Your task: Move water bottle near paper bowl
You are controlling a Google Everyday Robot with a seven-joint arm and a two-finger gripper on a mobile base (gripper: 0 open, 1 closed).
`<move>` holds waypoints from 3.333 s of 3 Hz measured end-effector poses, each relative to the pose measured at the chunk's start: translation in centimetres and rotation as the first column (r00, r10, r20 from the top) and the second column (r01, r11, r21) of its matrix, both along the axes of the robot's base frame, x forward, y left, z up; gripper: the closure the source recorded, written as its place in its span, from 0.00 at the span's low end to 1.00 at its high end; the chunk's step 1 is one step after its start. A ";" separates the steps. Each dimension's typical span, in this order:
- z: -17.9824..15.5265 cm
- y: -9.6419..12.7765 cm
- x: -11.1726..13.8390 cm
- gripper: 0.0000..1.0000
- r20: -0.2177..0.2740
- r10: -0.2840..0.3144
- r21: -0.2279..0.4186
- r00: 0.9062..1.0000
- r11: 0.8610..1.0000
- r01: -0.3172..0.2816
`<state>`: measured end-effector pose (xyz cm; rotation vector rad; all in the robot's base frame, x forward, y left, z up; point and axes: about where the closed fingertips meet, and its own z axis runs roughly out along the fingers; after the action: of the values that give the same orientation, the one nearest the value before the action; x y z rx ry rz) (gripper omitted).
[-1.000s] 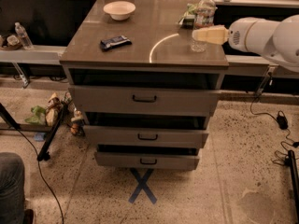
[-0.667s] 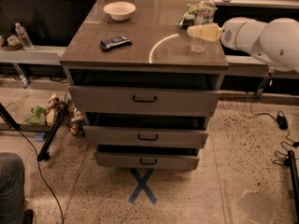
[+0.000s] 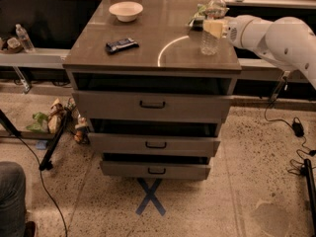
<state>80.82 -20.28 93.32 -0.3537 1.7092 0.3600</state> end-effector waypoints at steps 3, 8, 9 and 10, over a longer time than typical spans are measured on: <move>1.0 3.2 1.5 1.00 0.028 0.082 0.010 0.996 0.997 -0.082; 5.2 11.5 4.4 1.00 0.110 0.184 0.047 0.977 0.981 -0.190; 4.4 13.7 6.2 1.00 0.111 0.205 0.056 0.973 0.976 -0.212; 3.0 15.9 8.5 1.00 0.096 0.232 0.053 0.968 0.970 -0.237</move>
Offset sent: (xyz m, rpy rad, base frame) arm 0.0094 0.0210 -0.0023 -0.0044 -0.0166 0.1071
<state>89.28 -4.38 96.34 -0.5201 1.5681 0.5629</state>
